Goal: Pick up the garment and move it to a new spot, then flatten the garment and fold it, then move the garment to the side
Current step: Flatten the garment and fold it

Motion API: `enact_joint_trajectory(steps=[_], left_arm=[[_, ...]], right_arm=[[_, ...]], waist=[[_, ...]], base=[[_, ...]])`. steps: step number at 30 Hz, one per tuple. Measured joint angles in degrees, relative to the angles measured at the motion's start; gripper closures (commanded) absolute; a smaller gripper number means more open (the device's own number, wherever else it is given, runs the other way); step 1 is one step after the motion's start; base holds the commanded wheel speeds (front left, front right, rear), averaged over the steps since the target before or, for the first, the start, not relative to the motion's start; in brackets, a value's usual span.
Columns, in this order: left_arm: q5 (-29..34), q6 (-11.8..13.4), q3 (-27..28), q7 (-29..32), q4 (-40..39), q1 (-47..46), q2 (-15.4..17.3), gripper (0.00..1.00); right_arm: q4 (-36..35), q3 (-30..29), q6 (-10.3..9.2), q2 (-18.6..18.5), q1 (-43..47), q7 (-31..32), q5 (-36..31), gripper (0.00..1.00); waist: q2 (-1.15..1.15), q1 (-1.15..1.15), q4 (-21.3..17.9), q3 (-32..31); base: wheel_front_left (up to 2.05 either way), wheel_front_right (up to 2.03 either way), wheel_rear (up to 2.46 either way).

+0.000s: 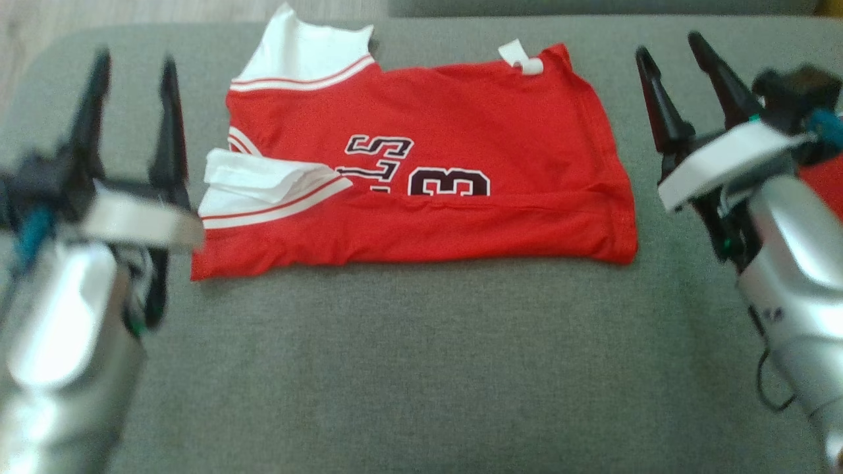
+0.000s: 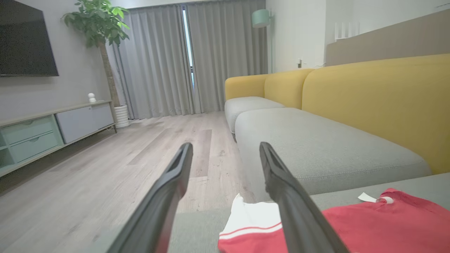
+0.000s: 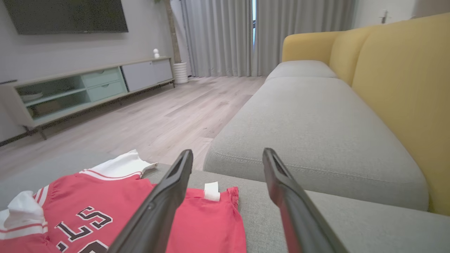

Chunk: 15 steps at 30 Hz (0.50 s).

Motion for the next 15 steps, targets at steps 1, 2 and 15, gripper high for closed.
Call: enact_joint_trajectory(steps=[1,2,15], left_arm=[[1.0,0.4,1.4,0.0,-1.7,3.0,-0.5,0.0],[1.8,0.7,3.0,0.0,-3.3,6.2,-1.4,0.0],[11.1,-0.2,17.3,0.0,-13.2,30.9,-15.0,0.0]], right_arm=[[0.1,-2.2,0.0,1.0,1.3,-1.1,-1.4,0.0],[0.1,-4.7,0.0,2.1,3.0,-1.8,-2.7,0.0],[-22.0,-30.0,0.0,16.8,34.0,-2.6,-25.4,0.0]], waist=[[0.0,0.0,0.0,-0.6],[0.0,0.0,0.1,-1.3],[0.0,-0.01,0.1,-7.6]], base=[[0.0,0.0,0.0],[0.0,0.0,0.0],[0.0,0.0,0.0]])
